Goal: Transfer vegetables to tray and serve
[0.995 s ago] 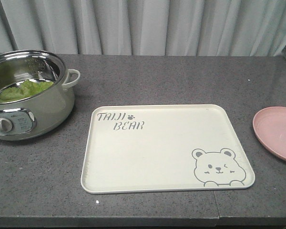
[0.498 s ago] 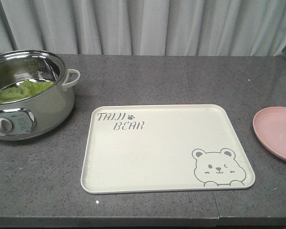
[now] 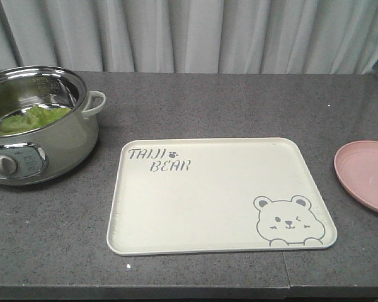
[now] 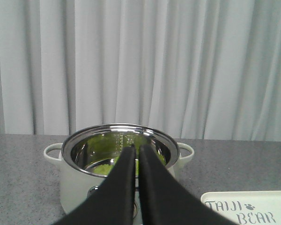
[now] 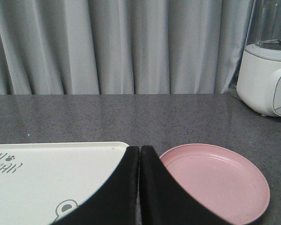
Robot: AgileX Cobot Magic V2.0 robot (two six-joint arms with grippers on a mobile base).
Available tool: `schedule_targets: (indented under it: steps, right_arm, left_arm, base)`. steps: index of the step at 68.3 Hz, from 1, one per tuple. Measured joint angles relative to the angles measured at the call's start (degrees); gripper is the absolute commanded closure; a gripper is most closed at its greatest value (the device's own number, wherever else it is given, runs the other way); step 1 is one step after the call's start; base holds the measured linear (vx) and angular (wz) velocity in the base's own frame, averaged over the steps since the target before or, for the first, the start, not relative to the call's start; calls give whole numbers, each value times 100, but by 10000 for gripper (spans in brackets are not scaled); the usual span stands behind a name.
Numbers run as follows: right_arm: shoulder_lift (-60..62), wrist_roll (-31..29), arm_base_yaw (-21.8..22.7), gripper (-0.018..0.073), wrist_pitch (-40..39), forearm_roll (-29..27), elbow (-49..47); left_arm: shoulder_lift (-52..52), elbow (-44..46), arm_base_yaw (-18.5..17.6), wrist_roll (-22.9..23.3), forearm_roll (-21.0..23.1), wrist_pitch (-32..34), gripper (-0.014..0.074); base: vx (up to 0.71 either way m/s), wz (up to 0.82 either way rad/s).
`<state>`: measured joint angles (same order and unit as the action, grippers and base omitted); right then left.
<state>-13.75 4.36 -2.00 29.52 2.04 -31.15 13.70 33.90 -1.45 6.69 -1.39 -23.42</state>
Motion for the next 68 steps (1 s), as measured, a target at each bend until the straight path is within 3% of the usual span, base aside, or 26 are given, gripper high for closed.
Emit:
schedule_targets:
  steps: [13,28,44,68]
  right_arm:
    - [-1159,0,0,566,207,0,-1008]
    - [-2116,-5,0,566,305,5,-1197]
    - [-2375,-5,0,566,477,5,-1191]
    - [-2375,-5,0,564,487,-5,-1191]
  left_arm:
    - [1303,1195,0,0,0,-521,603]
    - [2314,1388,0,0,0,-984,603]
    - [2573,1388,0,0,0,-1772,603]
    - [2573,1388,0,0,0,-1873,603]
  base:
    - [0,0]
    - [0,0]
    - [0,0]
    - [0,0]
